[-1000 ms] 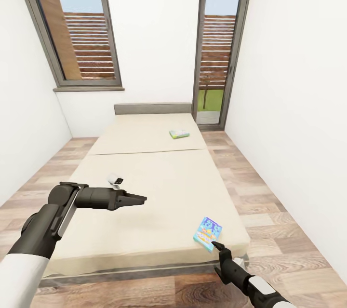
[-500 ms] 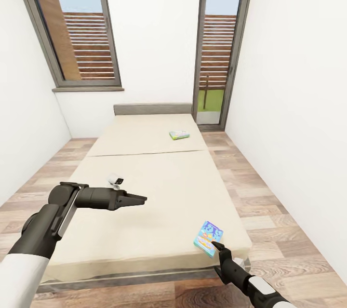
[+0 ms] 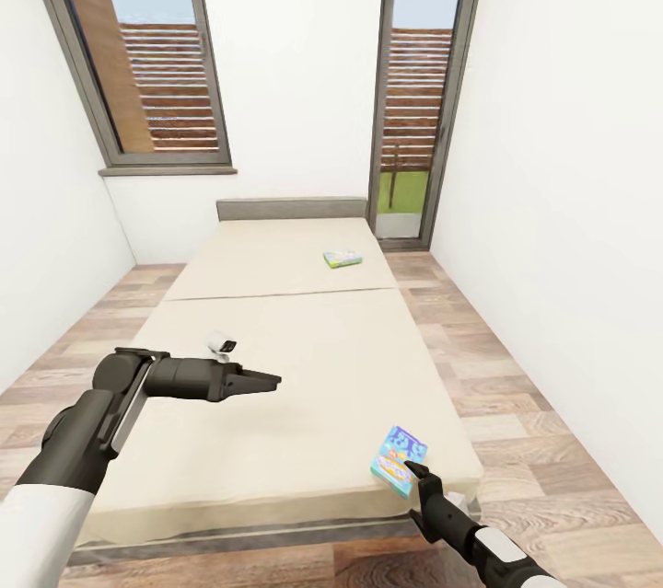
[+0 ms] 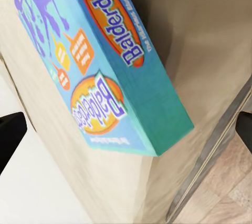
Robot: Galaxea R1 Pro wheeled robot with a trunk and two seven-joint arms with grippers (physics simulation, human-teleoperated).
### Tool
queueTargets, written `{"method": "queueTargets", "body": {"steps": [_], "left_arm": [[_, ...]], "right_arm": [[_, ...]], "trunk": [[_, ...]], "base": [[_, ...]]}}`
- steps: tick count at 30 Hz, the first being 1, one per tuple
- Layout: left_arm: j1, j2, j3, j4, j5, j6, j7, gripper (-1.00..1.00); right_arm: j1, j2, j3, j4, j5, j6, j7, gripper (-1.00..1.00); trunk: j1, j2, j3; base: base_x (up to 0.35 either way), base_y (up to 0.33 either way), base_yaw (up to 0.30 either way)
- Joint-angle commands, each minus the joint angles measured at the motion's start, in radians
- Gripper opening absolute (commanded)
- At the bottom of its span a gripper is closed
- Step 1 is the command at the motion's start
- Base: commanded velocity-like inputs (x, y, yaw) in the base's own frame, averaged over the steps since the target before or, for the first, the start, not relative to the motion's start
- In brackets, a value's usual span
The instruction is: Put all the toys in the child's room - the three board games (two on the bed and one on the table), the two jigsaw puzzles on the table, and the tennis ball on the table - inside the toy box on the table in the child's room.
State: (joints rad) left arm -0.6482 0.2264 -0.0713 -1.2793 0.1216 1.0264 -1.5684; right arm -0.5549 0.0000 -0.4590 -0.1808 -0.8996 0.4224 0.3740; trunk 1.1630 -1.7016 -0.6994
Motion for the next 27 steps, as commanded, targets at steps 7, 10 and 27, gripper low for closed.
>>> {"method": "queueTargets", "body": {"steps": [7, 10, 27], "left_arm": [[-0.001, 0.001, -0.002, 0.0, 0.001, 0.011, -0.002, 1.0], [-0.001, 0.001, -0.003, 0.0, 0.001, 0.01, -0.002, 1.0], [-0.001, -0.001, -0.003, 0.0, 0.001, 0.01, -0.002, 1.0]], "right_arm": [[0.0, 0.0, -0.003, 0.0, -0.003, 0.006, 0.0, 1.0], [0.0, 0.0, -0.003, 0.0, -0.003, 0.006, 0.0, 1.0], [0.0, 0.0, -0.003, 0.0, -0.002, 0.006, 0.0, 1.0]], "trunk": [[0.0, 0.0, -0.001], [0.0, 0.0, -0.001], [0.0, 0.0, -0.001]], "base": [[0.02, 0.0, 0.0], [0.004, 0.0, 0.0], [0.043, 0.0, 0.0]]}}
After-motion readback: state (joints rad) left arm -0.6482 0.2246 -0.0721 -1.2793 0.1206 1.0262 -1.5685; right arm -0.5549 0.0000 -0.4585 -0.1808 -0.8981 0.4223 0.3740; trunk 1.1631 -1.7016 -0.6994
